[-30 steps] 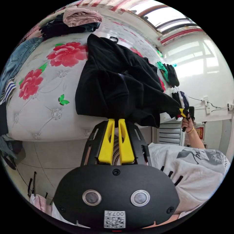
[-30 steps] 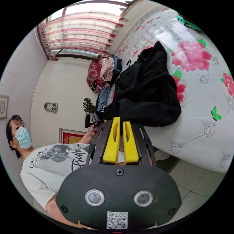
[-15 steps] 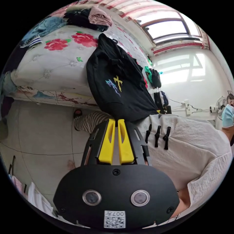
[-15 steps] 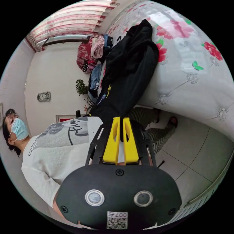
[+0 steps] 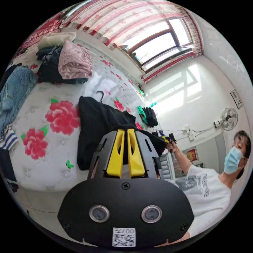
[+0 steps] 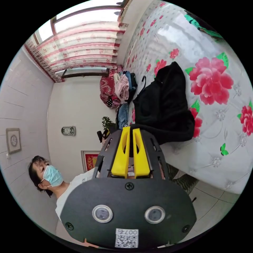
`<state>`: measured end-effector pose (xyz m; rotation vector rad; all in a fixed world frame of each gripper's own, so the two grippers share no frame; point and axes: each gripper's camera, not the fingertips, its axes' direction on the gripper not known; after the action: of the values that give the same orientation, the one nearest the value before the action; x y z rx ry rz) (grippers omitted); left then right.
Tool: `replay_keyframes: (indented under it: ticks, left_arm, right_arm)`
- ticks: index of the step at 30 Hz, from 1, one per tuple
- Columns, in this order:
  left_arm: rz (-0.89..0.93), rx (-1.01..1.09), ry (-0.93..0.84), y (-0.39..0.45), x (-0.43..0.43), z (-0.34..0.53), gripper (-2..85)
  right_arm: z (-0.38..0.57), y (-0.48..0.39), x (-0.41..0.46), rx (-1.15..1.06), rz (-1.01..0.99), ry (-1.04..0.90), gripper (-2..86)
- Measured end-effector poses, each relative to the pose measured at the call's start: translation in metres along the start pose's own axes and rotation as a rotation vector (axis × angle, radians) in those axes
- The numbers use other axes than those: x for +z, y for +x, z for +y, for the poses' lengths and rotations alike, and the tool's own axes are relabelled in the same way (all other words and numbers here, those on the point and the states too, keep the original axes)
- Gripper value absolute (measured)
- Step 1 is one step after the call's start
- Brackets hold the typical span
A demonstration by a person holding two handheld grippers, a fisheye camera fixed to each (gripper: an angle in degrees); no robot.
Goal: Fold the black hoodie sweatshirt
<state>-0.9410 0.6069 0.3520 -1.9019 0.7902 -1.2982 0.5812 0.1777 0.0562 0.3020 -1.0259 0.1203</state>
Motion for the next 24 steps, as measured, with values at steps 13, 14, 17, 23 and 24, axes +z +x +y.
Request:
replay_keyframes:
  ticks: [13,14,17,23,24]
  left_arm:
    - [-0.455,-0.094,-0.137,-0.051,0.115,-0.019,8.4]
    - [-0.459,-0.094,-0.15,-0.054,0.117,-0.014,8.4]
    - [-0.548,-0.069,-0.288,-0.07,0.142,-0.002,9.8]
    - [-0.531,0.003,-0.361,-0.078,0.15,-0.018,9.5]
    - [-0.508,0.018,-0.366,-0.075,0.147,-0.023,8.3]
  right_arm:
    - [-0.045,0.001,0.103,-0.078,0.602,0.262,1.3]
    - [-0.037,0.002,0.114,-0.1,0.62,0.268,1.6]
    - [-0.038,0.003,0.144,-0.112,0.689,0.256,3.3]
    - [-0.049,0.039,0.165,0.174,0.747,0.297,5.9]
    - [-0.044,0.035,0.161,0.173,0.725,0.351,6.2]
